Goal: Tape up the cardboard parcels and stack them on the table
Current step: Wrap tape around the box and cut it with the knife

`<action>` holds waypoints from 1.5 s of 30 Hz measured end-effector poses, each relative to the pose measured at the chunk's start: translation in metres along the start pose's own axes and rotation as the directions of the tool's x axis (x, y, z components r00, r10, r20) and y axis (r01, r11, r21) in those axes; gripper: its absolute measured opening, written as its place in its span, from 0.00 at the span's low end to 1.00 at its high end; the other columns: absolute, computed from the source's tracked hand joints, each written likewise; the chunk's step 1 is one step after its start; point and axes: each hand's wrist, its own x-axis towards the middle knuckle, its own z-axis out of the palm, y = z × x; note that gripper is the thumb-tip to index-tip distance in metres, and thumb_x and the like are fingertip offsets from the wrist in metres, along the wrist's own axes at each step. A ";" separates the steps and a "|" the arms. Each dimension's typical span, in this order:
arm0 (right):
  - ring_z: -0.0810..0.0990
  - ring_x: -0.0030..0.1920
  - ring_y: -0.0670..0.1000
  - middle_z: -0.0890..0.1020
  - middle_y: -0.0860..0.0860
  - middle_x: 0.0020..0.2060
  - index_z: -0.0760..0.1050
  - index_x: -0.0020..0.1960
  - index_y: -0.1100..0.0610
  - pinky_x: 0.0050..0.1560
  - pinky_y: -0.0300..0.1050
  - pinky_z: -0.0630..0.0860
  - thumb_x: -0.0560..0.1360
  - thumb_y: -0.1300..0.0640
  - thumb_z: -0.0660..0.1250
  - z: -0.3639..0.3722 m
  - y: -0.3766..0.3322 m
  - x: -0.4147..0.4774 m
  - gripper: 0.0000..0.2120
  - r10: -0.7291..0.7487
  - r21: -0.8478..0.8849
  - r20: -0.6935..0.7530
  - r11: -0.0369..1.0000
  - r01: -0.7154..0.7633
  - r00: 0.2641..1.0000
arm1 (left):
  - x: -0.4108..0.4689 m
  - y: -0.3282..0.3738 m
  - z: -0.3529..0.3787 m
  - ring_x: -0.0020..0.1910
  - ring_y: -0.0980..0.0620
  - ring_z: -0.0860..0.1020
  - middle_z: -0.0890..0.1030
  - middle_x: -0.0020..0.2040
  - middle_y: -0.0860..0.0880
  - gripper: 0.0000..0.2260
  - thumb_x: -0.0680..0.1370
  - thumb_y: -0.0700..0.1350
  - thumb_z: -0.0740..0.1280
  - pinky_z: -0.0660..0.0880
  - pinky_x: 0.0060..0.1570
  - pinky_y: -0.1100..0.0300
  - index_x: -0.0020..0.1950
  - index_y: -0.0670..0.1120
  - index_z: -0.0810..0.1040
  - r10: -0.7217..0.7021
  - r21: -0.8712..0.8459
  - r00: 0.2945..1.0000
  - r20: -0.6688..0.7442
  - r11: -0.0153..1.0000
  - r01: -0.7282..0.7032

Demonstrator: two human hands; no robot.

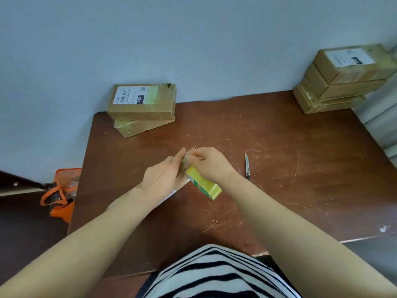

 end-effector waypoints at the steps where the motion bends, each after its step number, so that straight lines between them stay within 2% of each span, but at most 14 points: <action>1: 0.78 0.54 0.54 0.81 0.52 0.53 0.78 0.57 0.56 0.49 0.47 0.74 0.79 0.54 0.58 0.004 0.005 0.000 0.12 0.010 -0.019 -0.046 1.000 -0.011 0.999 | 0.003 -0.001 0.000 0.54 0.43 0.77 0.72 0.63 0.47 0.28 0.81 0.54 0.54 0.70 0.43 0.54 0.79 0.53 0.47 -0.010 0.022 1.000 0.002 1.000 0.010; 9: 0.77 0.41 0.50 0.77 0.46 0.44 0.68 0.53 0.51 0.46 0.50 0.75 0.80 0.52 0.60 0.015 0.043 -0.003 0.04 0.056 0.066 -0.176 0.997 -0.046 0.983 | 0.013 -0.013 0.003 0.53 0.44 0.77 0.74 0.60 0.48 0.27 0.82 0.55 0.54 0.72 0.43 0.53 0.78 0.53 0.48 0.035 0.072 0.999 0.009 0.997 -0.035; 12: 0.74 0.41 0.41 0.75 0.41 0.43 0.71 0.49 0.49 0.42 0.40 0.71 0.77 0.50 0.64 0.009 0.040 -0.002 0.04 0.035 0.270 -0.163 0.963 0.010 0.986 | 0.021 -0.027 0.000 0.60 0.47 0.75 0.75 0.64 0.50 0.26 0.80 0.53 0.61 0.72 0.54 0.54 0.77 0.52 0.58 0.022 -0.283 0.996 0.083 0.959 0.002; 15: 0.76 0.40 0.44 0.79 0.46 0.44 0.72 0.51 0.45 0.39 0.35 0.71 0.75 0.58 0.66 0.002 0.038 -0.003 0.10 0.000 0.456 -0.067 0.890 0.031 0.998 | 0.026 -0.042 0.003 0.54 0.53 0.77 0.79 0.57 0.51 0.25 0.77 0.48 0.68 0.70 0.54 0.62 0.73 0.47 0.67 0.020 -0.683 0.966 0.257 0.712 0.166; 18: 0.78 0.41 0.47 0.80 0.52 0.47 0.71 0.58 0.49 0.41 0.37 0.76 0.75 0.63 0.67 0.012 0.032 0.003 0.15 -0.011 0.450 0.020 0.893 0.001 1.000 | 0.033 -0.053 0.012 0.61 0.50 0.74 0.75 0.64 0.47 0.28 0.76 0.52 0.69 0.69 0.58 0.60 0.74 0.49 0.66 -0.137 -0.525 0.959 0.249 0.813 0.253; 20: 0.78 0.44 0.47 0.80 0.53 0.49 0.70 0.59 0.52 0.44 0.36 0.76 0.76 0.60 0.67 0.022 0.024 0.015 0.14 0.000 0.447 0.015 0.895 -0.007 1.000 | 0.033 -0.053 0.016 0.66 0.44 0.69 0.71 0.67 0.44 0.28 0.77 0.54 0.67 0.69 0.60 0.51 0.75 0.51 0.64 -0.291 -0.277 0.956 0.050 0.915 0.293; 22: 0.76 0.51 0.48 0.77 0.51 0.52 0.70 0.62 0.53 0.51 0.39 0.74 0.77 0.57 0.67 0.028 0.015 0.035 0.15 -0.001 0.346 -0.018 0.938 0.007 1.000 | 0.026 -0.042 0.023 0.70 0.43 0.64 0.65 0.72 0.43 0.30 0.78 0.49 0.65 0.66 0.63 0.50 0.77 0.46 0.57 -0.314 -0.327 0.945 -0.096 0.906 0.268; 24: 0.73 0.59 0.48 0.75 0.50 0.56 0.69 0.65 0.55 0.56 0.40 0.70 0.77 0.56 0.66 0.032 0.005 0.053 0.17 -0.010 0.264 -0.027 0.964 0.016 1.000 | 0.015 -0.028 0.038 0.76 0.46 0.52 0.52 0.78 0.43 0.38 0.77 0.49 0.65 0.53 0.72 0.53 0.78 0.41 0.46 -0.238 -0.383 0.970 -0.038 0.900 0.206; 28: 0.71 0.64 0.48 0.75 0.47 0.60 0.71 0.64 0.54 0.61 0.40 0.67 0.78 0.56 0.64 0.038 -0.006 0.071 0.14 -0.047 0.236 0.001 0.971 0.046 0.999 | -0.006 -0.017 0.072 0.73 0.48 0.29 0.25 0.71 0.47 0.61 0.65 0.71 0.67 0.31 0.71 0.46 0.74 0.41 0.29 -0.170 -0.140 0.967 0.192 0.970 0.198; 31: 0.68 0.63 0.43 0.72 0.43 0.64 0.70 0.65 0.44 0.55 0.32 0.64 0.77 0.59 0.63 0.039 0.001 0.061 0.19 -0.077 0.253 0.115 0.966 0.046 0.990 | -0.006 -0.019 0.084 0.74 0.46 0.29 0.26 0.73 0.44 0.62 0.64 0.74 0.65 0.31 0.70 0.46 0.74 0.40 0.29 -0.183 -0.081 0.972 0.148 0.977 0.196; 35: 0.65 0.63 0.36 0.72 0.40 0.67 0.69 0.69 0.43 0.63 0.31 0.59 0.79 0.55 0.62 0.032 0.018 0.040 0.20 -0.159 0.148 0.096 0.979 0.144 0.983 | -0.007 -0.018 0.094 0.75 0.47 0.32 0.32 0.76 0.43 0.54 0.69 0.72 0.60 0.31 0.70 0.48 0.75 0.40 0.32 -0.210 -0.012 0.977 0.034 0.977 0.211; 37: 0.72 0.58 0.37 0.78 0.38 0.59 0.74 0.65 0.44 0.57 0.30 0.65 0.79 0.54 0.62 0.028 0.023 0.029 0.15 -0.161 0.076 0.038 0.985 0.158 0.986 | -0.007 -0.018 0.096 0.73 0.49 0.29 0.29 0.75 0.45 0.54 0.70 0.72 0.60 0.30 0.69 0.49 0.75 0.41 0.32 -0.209 -0.006 0.977 0.031 0.978 0.210; 41: 0.78 0.29 0.37 0.80 0.32 0.35 0.79 0.50 0.42 0.29 0.27 0.69 0.77 0.52 0.64 0.018 0.056 -0.008 0.07 -0.047 -0.059 -0.003 0.997 0.046 0.999 | -0.003 -0.018 0.094 0.72 0.52 0.28 0.29 0.75 0.47 0.55 0.69 0.71 0.61 0.29 0.69 0.50 0.75 0.42 0.30 -0.212 -0.053 0.976 0.057 0.975 0.215; 45: 0.78 0.33 0.36 0.84 0.43 0.50 0.80 0.58 0.45 0.35 0.29 0.72 0.77 0.49 0.65 0.023 0.090 -0.031 0.11 0.125 -0.086 0.047 0.989 -0.121 0.991 | -0.004 -0.018 0.091 0.74 0.49 0.30 0.29 0.75 0.47 0.55 0.69 0.69 0.64 0.30 0.69 0.50 0.75 0.42 0.30 -0.210 -0.067 0.973 0.097 0.974 0.217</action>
